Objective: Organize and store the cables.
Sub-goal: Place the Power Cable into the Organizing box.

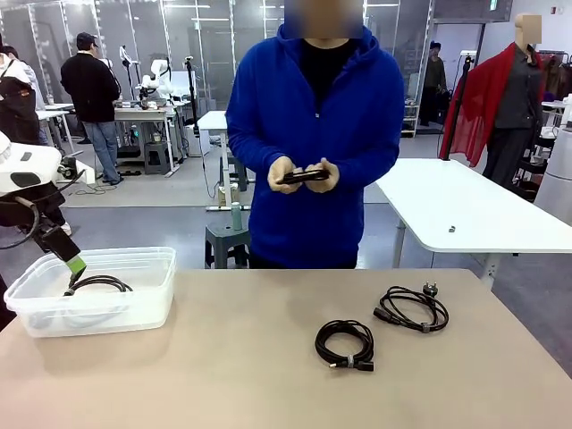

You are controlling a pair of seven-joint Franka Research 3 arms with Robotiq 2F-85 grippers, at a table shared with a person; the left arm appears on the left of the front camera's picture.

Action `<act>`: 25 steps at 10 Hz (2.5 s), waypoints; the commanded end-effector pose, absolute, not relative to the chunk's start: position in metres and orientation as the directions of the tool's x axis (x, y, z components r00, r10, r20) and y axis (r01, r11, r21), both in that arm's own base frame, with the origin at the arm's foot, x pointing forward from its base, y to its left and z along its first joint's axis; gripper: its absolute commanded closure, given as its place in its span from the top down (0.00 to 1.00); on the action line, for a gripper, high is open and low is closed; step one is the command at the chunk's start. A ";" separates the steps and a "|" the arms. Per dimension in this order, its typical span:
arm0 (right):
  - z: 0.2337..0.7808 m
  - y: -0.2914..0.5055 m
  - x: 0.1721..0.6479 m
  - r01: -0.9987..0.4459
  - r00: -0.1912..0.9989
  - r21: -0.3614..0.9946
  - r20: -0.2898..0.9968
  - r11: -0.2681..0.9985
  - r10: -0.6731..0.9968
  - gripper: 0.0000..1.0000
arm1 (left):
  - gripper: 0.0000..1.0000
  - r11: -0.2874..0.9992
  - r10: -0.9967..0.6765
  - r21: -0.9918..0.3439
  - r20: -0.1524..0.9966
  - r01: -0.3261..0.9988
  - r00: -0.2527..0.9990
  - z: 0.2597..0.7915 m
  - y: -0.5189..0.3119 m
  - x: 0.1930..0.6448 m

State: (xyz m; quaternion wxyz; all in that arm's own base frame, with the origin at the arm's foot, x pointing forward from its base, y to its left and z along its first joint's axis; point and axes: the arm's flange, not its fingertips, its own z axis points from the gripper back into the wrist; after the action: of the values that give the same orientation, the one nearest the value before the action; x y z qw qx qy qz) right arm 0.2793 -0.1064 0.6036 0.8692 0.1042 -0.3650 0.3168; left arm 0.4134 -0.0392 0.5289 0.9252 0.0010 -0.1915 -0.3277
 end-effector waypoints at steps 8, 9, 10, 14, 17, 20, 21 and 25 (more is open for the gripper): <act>0.603 -0.107 0.279 -0.627 0.533 -0.048 0.701 0.778 0.473 1.00 | 1.00 0.763 -0.628 0.140 0.394 0.632 0.671 0.524 -0.049 0.383; 0.603 -0.107 0.279 -0.627 0.533 -0.048 0.701 0.778 0.473 1.00 | 1.00 0.763 -0.628 0.140 0.394 0.632 0.671 0.524 -0.049 0.383; 0.603 -0.107 0.279 -0.627 0.533 -0.048 0.701 0.778 0.473 1.00 | 1.00 0.763 -0.628 0.140 0.394 0.632 0.671 0.524 -0.049 0.383; 0.603 -0.107 0.279 -0.627 0.533 -0.048 0.701 0.778 0.473 1.00 | 1.00 0.763 -0.628 0.140 0.394 0.632 0.671 0.524 -0.049 0.383; 0.603 -0.107 0.279 -0.627 0.533 -0.048 0.701 0.778 0.473 1.00 | 1.00 0.765 -0.625 0.136 0.397 0.630 0.672 0.524 -0.047 0.381; 0.603 -0.107 0.279 -0.627 0.533 -0.048 0.701 0.778 0.473 1.00 | 1.00 0.716 -0.678 0.192 0.416 0.671 0.606 0.531 -0.061 0.384; 0.603 -0.107 0.279 -0.627 0.533 -0.048 0.701 0.778 0.473 1.00 | 1.00 0.707 -0.686 0.193 0.419 0.680 0.595 0.531 -0.064 0.383; 0.603 -0.107 0.279 -0.627 0.533 -0.048 0.701 0.778 0.473 1.00 | 1.00 0.692 -0.693 0.200 0.453 0.694 0.561 0.546 -0.073 0.372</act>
State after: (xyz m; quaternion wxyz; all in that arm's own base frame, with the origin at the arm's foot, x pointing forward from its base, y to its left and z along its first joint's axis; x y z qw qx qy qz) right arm 0.2793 -0.1064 0.6036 0.8692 0.1042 -0.3650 0.3168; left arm 0.3747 -0.0747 0.5414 0.8906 -0.0005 -0.2449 -0.3833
